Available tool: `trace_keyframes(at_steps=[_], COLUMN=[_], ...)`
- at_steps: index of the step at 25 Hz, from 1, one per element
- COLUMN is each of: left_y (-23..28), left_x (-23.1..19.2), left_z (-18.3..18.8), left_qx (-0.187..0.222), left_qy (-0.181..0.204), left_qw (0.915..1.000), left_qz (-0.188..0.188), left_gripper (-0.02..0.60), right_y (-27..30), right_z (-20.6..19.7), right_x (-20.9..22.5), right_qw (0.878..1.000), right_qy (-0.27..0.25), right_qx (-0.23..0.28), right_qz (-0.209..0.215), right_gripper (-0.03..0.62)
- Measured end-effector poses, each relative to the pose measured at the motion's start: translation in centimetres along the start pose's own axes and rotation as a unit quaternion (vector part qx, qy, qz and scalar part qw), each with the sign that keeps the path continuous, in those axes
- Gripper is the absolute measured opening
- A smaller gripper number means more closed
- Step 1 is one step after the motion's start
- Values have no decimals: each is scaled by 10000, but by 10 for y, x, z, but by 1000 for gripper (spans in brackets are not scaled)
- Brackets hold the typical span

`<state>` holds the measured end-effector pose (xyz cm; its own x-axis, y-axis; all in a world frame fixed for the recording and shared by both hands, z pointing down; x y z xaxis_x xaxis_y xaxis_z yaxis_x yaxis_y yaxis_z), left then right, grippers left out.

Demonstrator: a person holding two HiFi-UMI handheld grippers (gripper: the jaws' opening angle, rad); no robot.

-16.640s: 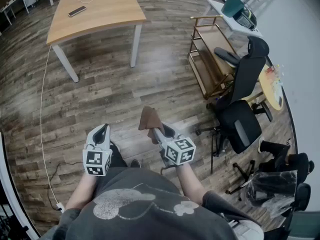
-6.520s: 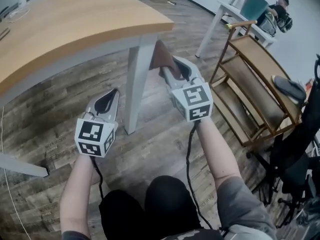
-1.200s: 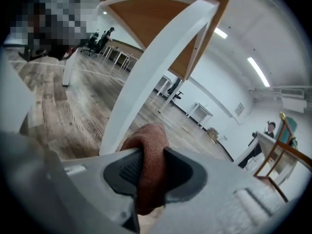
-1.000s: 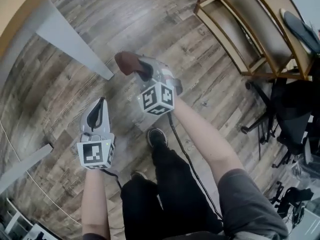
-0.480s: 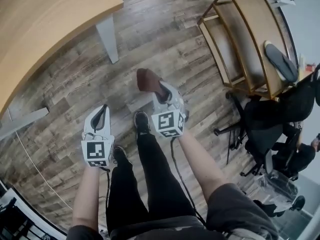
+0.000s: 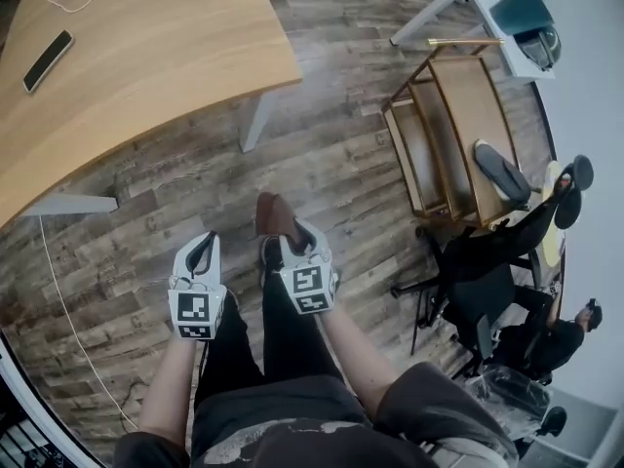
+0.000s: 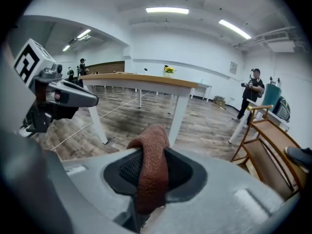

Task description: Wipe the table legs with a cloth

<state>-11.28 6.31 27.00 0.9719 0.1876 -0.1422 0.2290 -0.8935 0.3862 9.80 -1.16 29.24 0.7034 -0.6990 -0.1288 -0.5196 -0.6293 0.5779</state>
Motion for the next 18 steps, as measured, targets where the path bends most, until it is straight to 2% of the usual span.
trace_keyframes(at_steps=[4,10,14,18], left_y=[-47,-89,-102,-113], left_x=[-10,-17,-27,-37], left_z=[11,39,28,23], left_qx=[-16,306,349,271], left_qy=[5,-230,27,-141], left_qw=[10000,9991,9993,9993], left_qz=[53,170,135,234], left_gripper=[18,18,18,19], right_y=[-21,-46,-57,-69], right_z=[25,67,74,68], right_x=[-35,-61,-81,-95], right_qw=[9994,9991,9993,9995], right_qy=[17,-99,-89,109], right_qx=[-84,83,122,-6], right_qz=[344,393,354,287], right_gripper=[87,87,87,87])
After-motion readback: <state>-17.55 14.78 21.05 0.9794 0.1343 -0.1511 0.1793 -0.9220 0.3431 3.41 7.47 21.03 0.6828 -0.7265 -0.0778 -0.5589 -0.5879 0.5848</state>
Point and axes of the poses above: the fingertips, and each gripper's own axes: y forward along the fingers, x to its right, z out of its top, the point moved 10 cm from there along -y, backward along the fingers, and after that the axes turned 5 degrees about x, right-handed, at the moved point
